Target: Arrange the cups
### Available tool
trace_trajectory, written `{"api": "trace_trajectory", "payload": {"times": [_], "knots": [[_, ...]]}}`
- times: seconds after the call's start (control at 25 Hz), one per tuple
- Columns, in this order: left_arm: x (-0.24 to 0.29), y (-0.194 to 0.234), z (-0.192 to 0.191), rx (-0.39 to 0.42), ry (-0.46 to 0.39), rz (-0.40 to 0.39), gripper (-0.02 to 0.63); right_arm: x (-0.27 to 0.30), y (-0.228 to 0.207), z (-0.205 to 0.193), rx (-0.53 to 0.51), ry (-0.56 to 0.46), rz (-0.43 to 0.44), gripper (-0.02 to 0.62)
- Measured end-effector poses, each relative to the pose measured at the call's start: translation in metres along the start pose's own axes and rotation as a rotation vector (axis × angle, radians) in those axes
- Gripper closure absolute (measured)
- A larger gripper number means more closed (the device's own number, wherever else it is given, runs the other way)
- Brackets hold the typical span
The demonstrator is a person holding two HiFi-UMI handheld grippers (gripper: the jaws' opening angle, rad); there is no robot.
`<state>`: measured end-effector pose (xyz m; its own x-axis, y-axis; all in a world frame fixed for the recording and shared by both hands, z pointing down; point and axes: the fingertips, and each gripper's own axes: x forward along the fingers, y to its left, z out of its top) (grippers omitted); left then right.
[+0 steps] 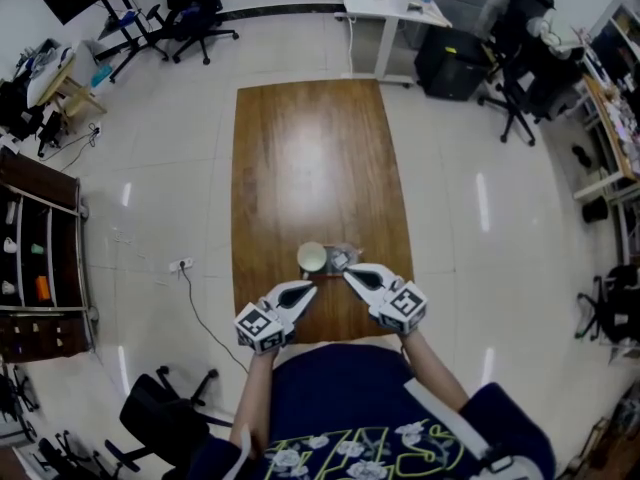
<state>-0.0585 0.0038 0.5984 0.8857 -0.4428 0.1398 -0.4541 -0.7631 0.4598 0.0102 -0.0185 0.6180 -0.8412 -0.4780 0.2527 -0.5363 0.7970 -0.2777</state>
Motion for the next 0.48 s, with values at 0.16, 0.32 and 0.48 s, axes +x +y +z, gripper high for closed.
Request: {"api": "trace_trajectory", "payload": {"times": [0.16, 0.32, 0.48], "knots": [[0.003, -0.003, -0.004, 0.002, 0.011, -0.004, 0.604, 0.009, 0.006, -0.006, -0.038, 0.046, -0.009, 0.594], [0.008, -0.012, 0.009, 0.02, -0.003, -0.018, 0.604, 0.007, 0.007, -0.013, -0.053, 0.05, 0.004, 0.594], [0.004, -0.003, -0.017, -0.004, 0.007, -0.018, 0.604, 0.004, 0.006, -0.007, -0.046, 0.054, 0.001, 0.594]]}}
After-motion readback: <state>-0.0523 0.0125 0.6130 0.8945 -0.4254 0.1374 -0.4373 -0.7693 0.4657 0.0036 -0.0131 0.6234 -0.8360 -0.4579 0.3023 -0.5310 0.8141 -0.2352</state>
